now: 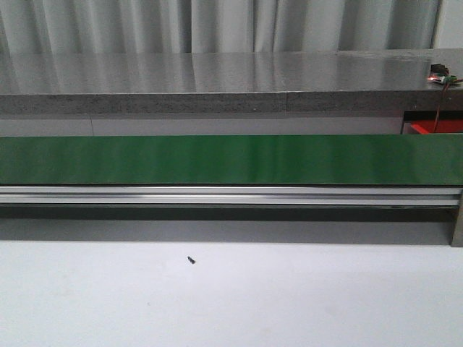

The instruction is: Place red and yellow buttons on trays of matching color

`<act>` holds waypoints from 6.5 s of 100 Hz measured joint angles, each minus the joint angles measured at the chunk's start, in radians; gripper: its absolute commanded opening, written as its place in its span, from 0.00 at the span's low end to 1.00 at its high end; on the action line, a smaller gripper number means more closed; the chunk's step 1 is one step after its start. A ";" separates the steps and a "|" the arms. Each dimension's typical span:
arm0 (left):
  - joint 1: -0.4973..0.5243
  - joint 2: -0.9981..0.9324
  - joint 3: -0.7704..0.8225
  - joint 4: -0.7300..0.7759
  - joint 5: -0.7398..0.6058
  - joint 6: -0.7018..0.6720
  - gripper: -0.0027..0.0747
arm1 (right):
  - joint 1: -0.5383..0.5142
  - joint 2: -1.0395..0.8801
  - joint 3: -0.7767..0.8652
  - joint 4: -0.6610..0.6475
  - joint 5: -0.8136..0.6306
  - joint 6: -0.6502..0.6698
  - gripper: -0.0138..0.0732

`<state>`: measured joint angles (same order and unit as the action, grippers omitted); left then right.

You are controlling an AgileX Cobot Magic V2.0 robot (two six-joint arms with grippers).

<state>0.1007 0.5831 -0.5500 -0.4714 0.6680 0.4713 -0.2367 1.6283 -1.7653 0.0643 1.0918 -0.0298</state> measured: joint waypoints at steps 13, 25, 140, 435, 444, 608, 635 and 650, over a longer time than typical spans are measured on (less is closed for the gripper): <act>0.000 0.000 0.000 0.000 0.000 0.000 0.01 | 0.042 -0.078 0.097 0.014 -0.038 0.000 0.02; 0.000 0.000 0.000 0.000 0.000 0.000 0.01 | 0.077 -0.153 0.187 0.047 -0.087 0.000 0.02; 0.000 0.000 0.000 0.000 0.000 0.000 0.01 | 0.143 -0.627 0.750 0.067 -0.417 -0.059 0.02; 0.000 0.000 0.002 0.000 0.000 0.000 0.01 | 0.212 -1.639 1.794 -0.137 -1.026 0.173 0.02; 0.000 0.000 0.002 0.000 0.000 0.000 0.01 | 0.212 -1.639 1.794 -0.137 -1.024 0.173 0.02; -0.136 -0.099 0.197 0.414 -0.609 -0.412 0.01 | 0.212 -1.639 1.794 -0.137 -1.024 0.173 0.02; -0.161 -0.274 0.379 0.471 -0.725 -0.501 0.01 | 0.212 -1.639 1.794 -0.137 -1.024 0.173 0.02; -0.162 -0.396 0.441 0.471 -0.722 -0.503 0.01 | 0.212 -1.639 1.794 -0.137 -1.024 0.173 0.02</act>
<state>-0.0615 0.1874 -0.1089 0.0000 -0.0543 -0.0319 -0.0244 -0.0110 0.0290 -0.0722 0.0679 0.1431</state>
